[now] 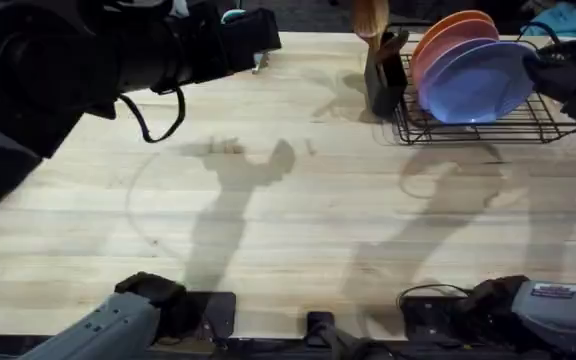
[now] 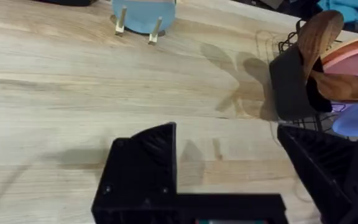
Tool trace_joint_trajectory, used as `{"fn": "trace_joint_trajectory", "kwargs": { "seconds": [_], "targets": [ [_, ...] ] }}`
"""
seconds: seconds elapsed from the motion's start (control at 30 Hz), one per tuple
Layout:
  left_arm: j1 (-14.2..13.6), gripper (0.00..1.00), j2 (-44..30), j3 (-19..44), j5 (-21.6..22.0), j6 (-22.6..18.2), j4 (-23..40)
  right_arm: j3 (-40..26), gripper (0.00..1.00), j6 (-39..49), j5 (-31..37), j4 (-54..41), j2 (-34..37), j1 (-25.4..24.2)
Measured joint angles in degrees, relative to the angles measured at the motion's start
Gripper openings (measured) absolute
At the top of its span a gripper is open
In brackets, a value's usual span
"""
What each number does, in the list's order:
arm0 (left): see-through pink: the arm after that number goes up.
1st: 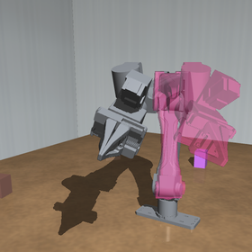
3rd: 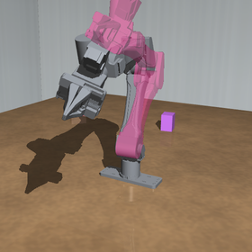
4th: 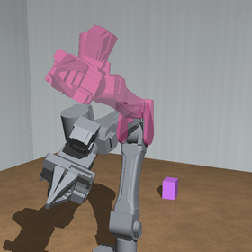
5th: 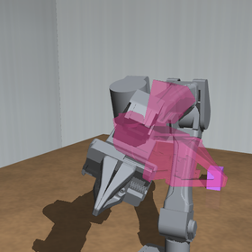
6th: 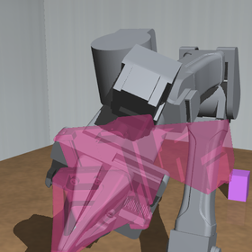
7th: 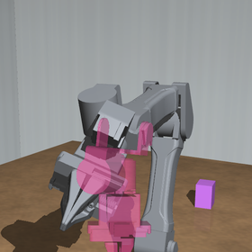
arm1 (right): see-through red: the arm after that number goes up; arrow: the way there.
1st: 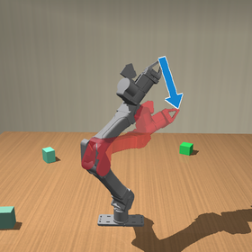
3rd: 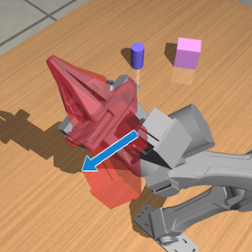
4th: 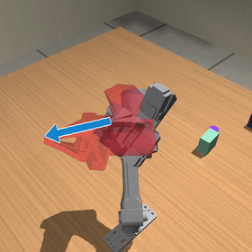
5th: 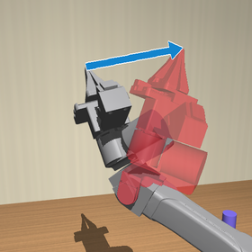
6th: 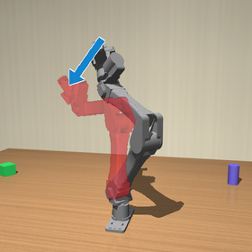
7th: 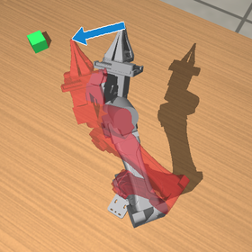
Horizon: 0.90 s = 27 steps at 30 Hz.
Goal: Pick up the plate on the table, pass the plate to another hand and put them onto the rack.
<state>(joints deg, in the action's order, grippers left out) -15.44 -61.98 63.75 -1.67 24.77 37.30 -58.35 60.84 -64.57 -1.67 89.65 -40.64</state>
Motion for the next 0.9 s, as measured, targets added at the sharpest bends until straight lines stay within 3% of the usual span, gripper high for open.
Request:
{"fn": "trace_joint_trajectory", "kwargs": {
  "seconds": [0.5,0.77,0.9],
  "targets": [
    [0.0,0.994,0.0,0.0,0.0,0.0,0.0,0.0,0.031,-1.3,-2.3,2.2,-3.2,0.0],
    [0.0,0.993,0.0,0.0,0.0,0.0,0.0,0.0,0.031,-9.2,-2.5,13.3,-4.3,0.0],
    [0.0,0.993,0.0,0.0,0.0,0.0,0.0,0.0,0.031,-10.0,-2.6,14.4,-4.3,0.0]
  ]
}}
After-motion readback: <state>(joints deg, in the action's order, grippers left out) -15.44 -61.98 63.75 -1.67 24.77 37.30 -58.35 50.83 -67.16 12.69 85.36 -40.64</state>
